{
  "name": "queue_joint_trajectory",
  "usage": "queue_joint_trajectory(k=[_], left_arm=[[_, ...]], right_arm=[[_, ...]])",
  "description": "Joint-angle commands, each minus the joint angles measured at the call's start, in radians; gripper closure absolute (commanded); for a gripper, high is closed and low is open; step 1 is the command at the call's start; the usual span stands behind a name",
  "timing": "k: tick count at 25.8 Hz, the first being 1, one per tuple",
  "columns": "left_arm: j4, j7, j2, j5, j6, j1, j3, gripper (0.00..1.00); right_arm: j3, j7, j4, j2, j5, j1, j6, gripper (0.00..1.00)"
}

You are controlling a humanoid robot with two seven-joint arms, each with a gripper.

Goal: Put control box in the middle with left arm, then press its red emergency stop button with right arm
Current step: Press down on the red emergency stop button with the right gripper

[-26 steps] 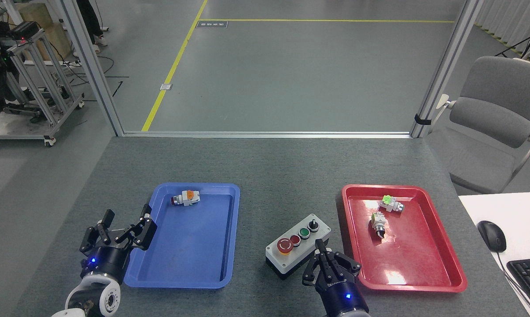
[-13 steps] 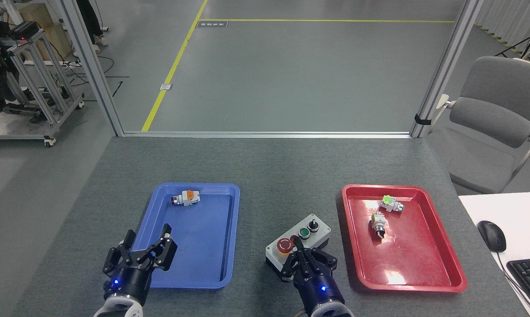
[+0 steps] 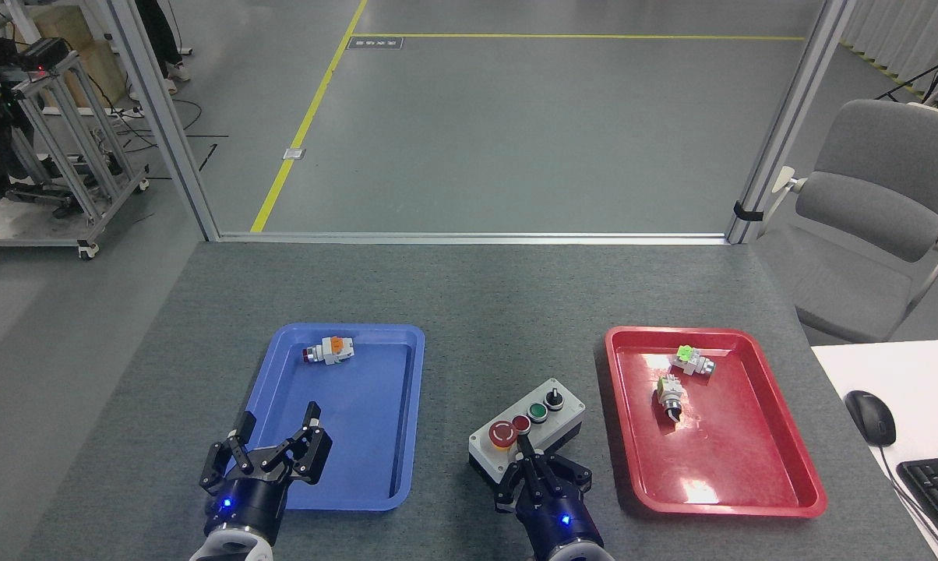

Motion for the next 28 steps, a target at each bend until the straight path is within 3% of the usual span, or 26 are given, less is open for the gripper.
queue_joint_trajectory(k=[1, 8, 16, 28], left_arm=[[0.0, -0.001, 0.0, 0.001, 0.0, 0.0, 0.0, 0.01], [0.0, 0.001, 0.0, 0.001, 0.0, 0.0, 0.001, 0.01], [0.0, 0.001, 0.0, 0.001, 0.0, 0.0, 0.0, 0.01], [0.001, 0.001, 0.0, 0.001, 0.0, 0.0, 0.0, 0.01]], right_arm=[[0.001, -0.001, -0.013, 0.0, -0.001, -0.002, 0.005, 1.0], [0.001, 0.001, -0.079, -0.005, -0.001, -0.002, 0.002, 1.0], [0.047, 0.001, 0.056, 0.032, 0.001, -0.059, 0.023, 1.0], [0.047, -0.001, 0.03, 0.021, -0.002, -0.059, 0.035, 1.0]])
